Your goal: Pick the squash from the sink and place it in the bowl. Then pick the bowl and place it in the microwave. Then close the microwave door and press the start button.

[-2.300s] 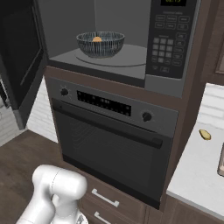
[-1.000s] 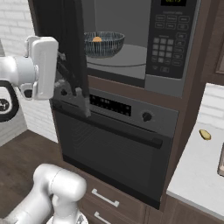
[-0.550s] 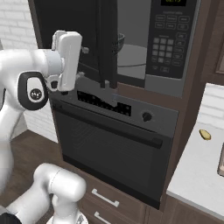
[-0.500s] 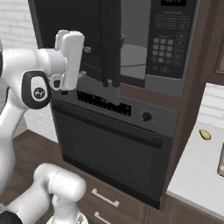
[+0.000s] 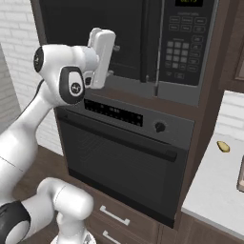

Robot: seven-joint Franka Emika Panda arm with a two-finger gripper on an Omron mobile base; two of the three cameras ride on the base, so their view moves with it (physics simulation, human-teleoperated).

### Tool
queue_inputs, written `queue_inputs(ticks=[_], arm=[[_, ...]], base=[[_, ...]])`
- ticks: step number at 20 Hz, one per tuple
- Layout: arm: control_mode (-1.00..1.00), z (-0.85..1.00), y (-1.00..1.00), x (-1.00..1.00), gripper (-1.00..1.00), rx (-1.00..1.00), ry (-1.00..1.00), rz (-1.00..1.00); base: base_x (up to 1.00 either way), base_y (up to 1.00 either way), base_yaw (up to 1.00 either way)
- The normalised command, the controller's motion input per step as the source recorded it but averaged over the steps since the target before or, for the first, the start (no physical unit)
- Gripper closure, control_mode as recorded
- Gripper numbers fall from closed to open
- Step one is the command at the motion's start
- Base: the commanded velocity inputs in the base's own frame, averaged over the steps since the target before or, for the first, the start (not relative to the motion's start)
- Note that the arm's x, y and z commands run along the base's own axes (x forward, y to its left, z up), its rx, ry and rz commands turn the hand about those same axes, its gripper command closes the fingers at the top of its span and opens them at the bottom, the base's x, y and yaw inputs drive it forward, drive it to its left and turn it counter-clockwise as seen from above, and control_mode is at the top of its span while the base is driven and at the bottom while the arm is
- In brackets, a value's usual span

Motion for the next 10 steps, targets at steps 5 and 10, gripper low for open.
queue_inputs(ticks=[5,10], arm=[[-1.00,-0.16,-0.23,0.84,-1.00,0.02,0.00,0.01],[-1.00,-0.43,-0.16,0.65,-1.00,0.01,-0.02,0.04]], base=[[0.00,0.00,0.00],[0.00,0.00,0.00]])
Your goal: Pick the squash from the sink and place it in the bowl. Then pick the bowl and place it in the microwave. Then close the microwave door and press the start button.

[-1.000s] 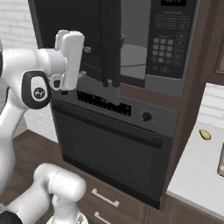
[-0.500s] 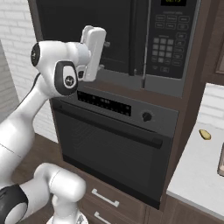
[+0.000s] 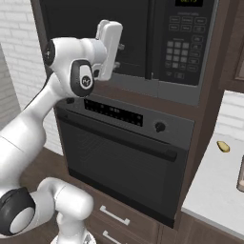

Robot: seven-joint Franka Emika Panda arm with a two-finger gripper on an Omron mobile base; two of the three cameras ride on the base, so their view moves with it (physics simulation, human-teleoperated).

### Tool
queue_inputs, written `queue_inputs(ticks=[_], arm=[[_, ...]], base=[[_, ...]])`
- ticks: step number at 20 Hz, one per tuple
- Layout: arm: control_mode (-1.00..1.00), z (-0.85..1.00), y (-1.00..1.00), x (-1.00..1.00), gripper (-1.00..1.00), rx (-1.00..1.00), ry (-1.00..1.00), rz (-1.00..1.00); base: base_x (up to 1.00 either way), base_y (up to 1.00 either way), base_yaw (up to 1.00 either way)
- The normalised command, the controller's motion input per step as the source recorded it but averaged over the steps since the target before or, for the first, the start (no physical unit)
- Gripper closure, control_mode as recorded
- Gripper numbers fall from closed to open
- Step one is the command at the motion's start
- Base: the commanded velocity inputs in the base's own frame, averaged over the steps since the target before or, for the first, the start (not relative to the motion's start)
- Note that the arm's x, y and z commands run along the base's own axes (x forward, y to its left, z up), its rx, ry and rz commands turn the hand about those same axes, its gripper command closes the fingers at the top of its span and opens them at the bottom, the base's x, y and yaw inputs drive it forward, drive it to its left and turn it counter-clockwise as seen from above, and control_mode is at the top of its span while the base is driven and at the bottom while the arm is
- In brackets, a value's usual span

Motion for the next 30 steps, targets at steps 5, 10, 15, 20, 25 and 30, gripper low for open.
queue_inputs(ticks=[5,10,15,20,25,30], arm=[[-1.00,-0.08,0.04,-0.22,-1.00,0.00,0.00,0.05],[-1.00,0.50,0.06,-0.94,-1.00,-0.02,0.21,0.01],[-1.00,0.16,0.00,-0.75,-1.00,-0.14,0.39,0.00],[-1.00,0.00,0.06,-0.73,1.00,-0.25,0.38,0.01],[-1.00,-0.13,-0.01,-0.82,1.00,-0.19,0.05,0.04],[-1.00,-0.11,-0.14,-0.67,1.00,-0.11,-0.10,0.23]], base=[[0.00,0.00,0.00],[0.00,0.00,0.00],[0.00,0.00,0.00],[0.00,0.00,0.00],[0.00,0.00,0.00],[0.00,0.00,0.00]])
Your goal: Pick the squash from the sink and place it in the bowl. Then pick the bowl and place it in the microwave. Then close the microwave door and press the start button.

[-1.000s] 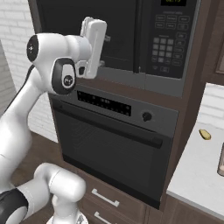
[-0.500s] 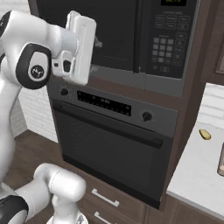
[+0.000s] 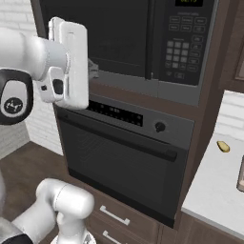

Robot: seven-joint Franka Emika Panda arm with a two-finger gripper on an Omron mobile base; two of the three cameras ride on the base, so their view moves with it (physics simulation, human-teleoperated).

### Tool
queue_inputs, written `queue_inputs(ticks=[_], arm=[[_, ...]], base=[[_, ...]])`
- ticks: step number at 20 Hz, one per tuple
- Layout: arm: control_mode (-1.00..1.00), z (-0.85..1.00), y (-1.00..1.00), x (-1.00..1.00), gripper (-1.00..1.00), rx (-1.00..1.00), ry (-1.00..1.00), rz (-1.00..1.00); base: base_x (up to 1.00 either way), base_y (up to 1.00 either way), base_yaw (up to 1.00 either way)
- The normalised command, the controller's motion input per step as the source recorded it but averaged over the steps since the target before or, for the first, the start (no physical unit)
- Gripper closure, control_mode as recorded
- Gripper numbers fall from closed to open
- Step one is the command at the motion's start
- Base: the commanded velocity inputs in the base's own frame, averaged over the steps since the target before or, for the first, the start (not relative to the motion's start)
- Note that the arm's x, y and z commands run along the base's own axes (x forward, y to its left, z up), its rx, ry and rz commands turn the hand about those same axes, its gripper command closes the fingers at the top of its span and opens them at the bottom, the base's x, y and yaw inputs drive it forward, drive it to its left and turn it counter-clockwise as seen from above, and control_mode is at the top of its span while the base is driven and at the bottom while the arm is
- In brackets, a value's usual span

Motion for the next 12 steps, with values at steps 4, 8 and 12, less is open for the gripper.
queue_inputs(ticks=[4,8,12], arm=[[-1.00,-0.09,0.00,-0.60,1.00,-0.21,-0.10,0.31],[-1.00,0.00,0.00,-0.72,1.00,-0.26,-0.12,0.30],[-1.00,0.07,0.00,-0.47,1.00,-0.27,-0.01,0.18]], base=[[0.00,0.00,0.00],[0.00,0.00,0.00],[0.00,0.00,0.00]])
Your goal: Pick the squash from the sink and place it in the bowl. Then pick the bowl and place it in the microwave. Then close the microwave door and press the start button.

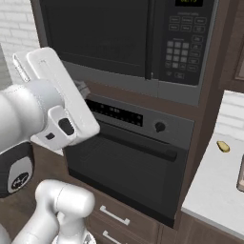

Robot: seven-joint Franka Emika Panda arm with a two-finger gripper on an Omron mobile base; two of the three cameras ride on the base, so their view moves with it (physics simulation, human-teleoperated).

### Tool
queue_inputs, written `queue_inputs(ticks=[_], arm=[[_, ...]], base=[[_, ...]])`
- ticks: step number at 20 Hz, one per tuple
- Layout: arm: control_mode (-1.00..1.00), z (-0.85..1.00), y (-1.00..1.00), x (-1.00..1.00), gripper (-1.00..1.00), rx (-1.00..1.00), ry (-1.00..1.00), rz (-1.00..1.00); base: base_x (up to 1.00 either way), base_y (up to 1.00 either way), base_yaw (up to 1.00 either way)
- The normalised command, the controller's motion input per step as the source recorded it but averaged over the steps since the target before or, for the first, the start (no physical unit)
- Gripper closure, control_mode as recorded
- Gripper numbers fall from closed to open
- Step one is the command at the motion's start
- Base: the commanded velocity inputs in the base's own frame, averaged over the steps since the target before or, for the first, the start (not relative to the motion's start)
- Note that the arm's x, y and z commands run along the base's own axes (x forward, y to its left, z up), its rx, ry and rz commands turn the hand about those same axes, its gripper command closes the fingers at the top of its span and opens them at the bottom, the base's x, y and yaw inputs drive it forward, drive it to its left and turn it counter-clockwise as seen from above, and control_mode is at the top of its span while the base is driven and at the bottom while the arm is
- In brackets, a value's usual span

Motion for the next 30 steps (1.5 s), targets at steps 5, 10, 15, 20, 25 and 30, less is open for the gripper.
queue_inputs(ticks=[5,10,15,20,25,30], arm=[[-1.00,0.05,0.00,-0.10,1.00,-0.25,0.02,0.12],[-1.00,0.00,-0.06,0.00,1.00,-0.23,0.00,0.03],[-1.00,0.00,-0.17,0.01,1.00,-0.24,0.00,0.00],[-1.00,0.00,-0.14,0.20,1.00,-0.24,0.04,0.00],[-1.00,-0.02,-0.21,0.33,1.00,-0.12,0.09,0.00],[-1.00,0.00,-0.27,0.25,1.00,-0.01,0.04,0.00]], base=[[0.00,0.00,0.00],[0.00,0.00,0.00],[0.00,0.00,0.00],[0.00,0.00,0.00],[0.00,0.00,0.00],[0.00,0.00,0.00]])
